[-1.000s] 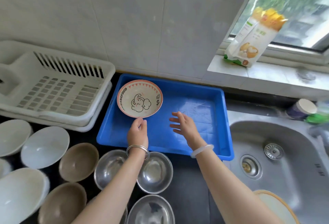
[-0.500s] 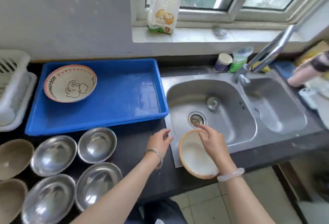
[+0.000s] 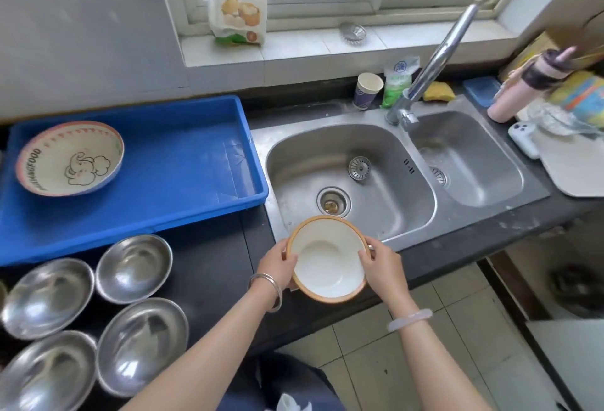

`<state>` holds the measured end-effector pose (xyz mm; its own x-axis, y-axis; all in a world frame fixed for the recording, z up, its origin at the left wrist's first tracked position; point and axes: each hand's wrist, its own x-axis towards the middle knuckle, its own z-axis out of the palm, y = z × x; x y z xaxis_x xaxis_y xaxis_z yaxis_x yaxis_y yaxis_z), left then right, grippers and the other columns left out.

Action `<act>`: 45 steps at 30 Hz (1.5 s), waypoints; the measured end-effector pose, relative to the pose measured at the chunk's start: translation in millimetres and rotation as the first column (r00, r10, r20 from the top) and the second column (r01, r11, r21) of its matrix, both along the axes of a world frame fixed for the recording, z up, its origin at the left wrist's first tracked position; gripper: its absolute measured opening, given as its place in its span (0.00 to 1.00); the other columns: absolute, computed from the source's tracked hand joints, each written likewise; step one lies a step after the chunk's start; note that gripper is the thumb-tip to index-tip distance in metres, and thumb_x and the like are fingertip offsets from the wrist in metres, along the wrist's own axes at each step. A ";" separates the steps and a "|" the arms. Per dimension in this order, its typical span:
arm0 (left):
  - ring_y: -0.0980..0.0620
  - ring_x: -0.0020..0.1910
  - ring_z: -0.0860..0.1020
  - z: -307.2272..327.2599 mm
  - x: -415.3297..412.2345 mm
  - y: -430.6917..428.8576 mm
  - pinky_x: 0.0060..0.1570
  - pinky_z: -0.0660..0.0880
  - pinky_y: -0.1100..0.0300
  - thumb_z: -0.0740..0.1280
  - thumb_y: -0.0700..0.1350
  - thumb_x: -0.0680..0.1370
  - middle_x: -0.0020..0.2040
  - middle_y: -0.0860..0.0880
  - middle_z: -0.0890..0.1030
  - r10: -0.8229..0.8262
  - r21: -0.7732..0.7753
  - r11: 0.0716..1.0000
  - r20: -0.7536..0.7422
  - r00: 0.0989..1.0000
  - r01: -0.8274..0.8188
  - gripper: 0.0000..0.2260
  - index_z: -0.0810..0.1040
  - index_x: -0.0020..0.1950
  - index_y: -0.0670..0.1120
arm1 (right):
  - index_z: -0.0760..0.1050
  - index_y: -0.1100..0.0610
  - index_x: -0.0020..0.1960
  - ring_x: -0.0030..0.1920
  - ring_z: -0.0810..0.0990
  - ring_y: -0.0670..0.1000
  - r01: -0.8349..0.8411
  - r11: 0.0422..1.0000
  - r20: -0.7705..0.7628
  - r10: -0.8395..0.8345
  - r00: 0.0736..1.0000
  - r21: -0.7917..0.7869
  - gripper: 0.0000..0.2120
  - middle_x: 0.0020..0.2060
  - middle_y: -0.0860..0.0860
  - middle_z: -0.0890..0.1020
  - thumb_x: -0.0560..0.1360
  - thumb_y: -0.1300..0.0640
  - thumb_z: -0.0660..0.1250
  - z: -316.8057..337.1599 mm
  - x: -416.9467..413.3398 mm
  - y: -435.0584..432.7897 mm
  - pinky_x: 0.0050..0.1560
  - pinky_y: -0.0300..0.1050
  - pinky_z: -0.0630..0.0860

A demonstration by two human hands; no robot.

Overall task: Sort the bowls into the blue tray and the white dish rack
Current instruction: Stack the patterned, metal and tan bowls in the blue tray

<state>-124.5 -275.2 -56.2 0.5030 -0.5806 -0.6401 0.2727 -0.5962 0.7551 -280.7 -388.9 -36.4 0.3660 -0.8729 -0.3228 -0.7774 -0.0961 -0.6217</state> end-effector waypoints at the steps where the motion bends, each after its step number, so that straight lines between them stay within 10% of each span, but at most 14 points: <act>1: 0.55 0.41 0.78 2.4 2.9 0.7 0.27 0.76 0.63 0.59 0.43 0.79 0.43 0.56 0.76 0.006 -0.003 1.000 0.007 1.000 -0.006 0.15 0.71 0.65 0.52 | 0.78 0.54 0.58 0.43 0.79 0.51 -0.001 1.000 0.008 0.001 1.000 -0.003 0.12 0.39 0.46 0.80 0.77 0.60 0.61 1.7 2.9 -0.7 0.42 0.43 0.74; 14: 0.48 0.38 0.79 70.7 117.5 64.1 0.29 0.79 0.60 0.64 0.40 0.77 0.44 0.45 0.79 0.330 -0.178 0.915 -0.189 0.925 -0.362 0.07 0.72 0.53 0.47 | 0.80 0.50 0.42 0.30 0.80 0.38 -0.073 0.997 0.302 0.064 0.951 0.019 0.06 0.30 0.39 0.81 0.74 0.59 0.67 43.9 129.2 17.2 0.25 0.35 0.77; 27: 0.50 0.41 0.77 79.6 257.8 152.2 0.34 0.80 0.61 0.63 0.38 0.77 0.44 0.48 0.76 0.725 -0.326 0.614 -0.128 0.677 -0.719 0.04 0.73 0.52 0.42 | 0.79 0.68 0.43 0.28 0.79 0.44 -0.334 0.941 0.335 0.296 0.894 0.059 0.13 0.32 0.58 0.81 0.74 0.57 0.65 59.1 346.2 74.8 0.36 0.46 0.83; 32: 0.44 0.50 0.76 68.8 318.3 164.7 0.46 0.77 0.51 0.63 0.37 0.77 0.53 0.44 0.76 0.799 -0.326 0.534 -0.106 0.591 -0.780 0.08 0.74 0.56 0.42 | 0.81 0.63 0.40 0.28 0.80 0.48 -0.386 0.921 0.347 0.344 0.873 0.058 0.10 0.27 0.49 0.79 0.74 0.58 0.65 54.6 418.4 91.2 0.36 0.46 0.83; 45: 0.40 0.58 0.76 11.3 401.0 168.2 0.60 0.73 0.42 0.61 0.35 0.77 0.60 0.40 0.78 0.784 -0.212 0.619 0.107 0.612 -0.756 0.15 0.74 0.64 0.40 | 0.80 0.63 0.43 0.44 0.83 0.62 -0.377 0.926 0.208 0.362 0.909 0.033 0.08 0.40 0.61 0.84 0.73 0.62 0.64 16.3 507.6 109.7 0.47 0.59 0.81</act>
<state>276.5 -107.0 -44.9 0.8953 0.0035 -0.4454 0.4426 -0.1185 0.8888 226.8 -279.2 -20.2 0.7197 -0.6404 -0.2682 -0.5577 -0.3031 -0.7727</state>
